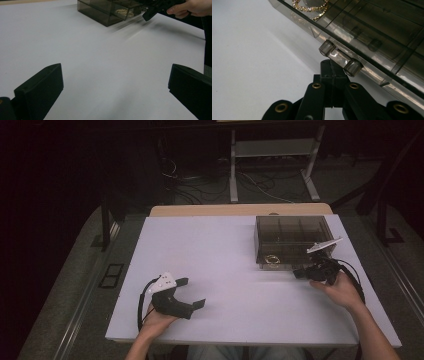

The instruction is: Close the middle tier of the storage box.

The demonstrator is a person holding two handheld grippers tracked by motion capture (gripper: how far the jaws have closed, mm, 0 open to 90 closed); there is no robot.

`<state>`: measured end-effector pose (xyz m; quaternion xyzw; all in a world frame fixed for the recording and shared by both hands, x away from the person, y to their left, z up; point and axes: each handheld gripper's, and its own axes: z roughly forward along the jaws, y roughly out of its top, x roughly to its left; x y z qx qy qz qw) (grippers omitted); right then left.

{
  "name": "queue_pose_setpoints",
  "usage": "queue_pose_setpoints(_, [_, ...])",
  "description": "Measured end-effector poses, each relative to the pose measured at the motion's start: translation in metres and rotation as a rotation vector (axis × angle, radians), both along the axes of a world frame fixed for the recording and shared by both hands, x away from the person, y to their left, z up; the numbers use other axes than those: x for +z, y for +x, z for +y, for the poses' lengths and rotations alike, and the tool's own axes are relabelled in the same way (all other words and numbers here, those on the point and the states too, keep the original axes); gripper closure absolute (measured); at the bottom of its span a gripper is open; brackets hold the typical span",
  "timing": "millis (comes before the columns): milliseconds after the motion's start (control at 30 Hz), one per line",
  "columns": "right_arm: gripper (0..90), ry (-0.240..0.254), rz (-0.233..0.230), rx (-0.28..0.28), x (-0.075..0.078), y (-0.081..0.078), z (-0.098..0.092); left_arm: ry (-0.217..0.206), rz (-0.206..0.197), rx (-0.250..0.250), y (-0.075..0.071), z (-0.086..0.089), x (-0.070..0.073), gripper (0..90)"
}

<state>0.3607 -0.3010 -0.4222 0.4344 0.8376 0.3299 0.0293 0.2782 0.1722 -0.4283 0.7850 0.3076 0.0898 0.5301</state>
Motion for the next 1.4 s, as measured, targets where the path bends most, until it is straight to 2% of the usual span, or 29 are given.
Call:
queue_pose_setpoints(967, [88.9, 0.048, -0.005, -0.049, -0.006, 0.013, 0.000, 0.003, 0.003, -0.005, 0.001, 0.000, -0.001, 0.0])
queue_pose_setpoints(1400, [88.8, 0.022, -0.005, -0.057, -0.004, 0.024, 0.007, 0.003, 0.002, -0.008, 0.001, 0.000, -0.001, 0.0])
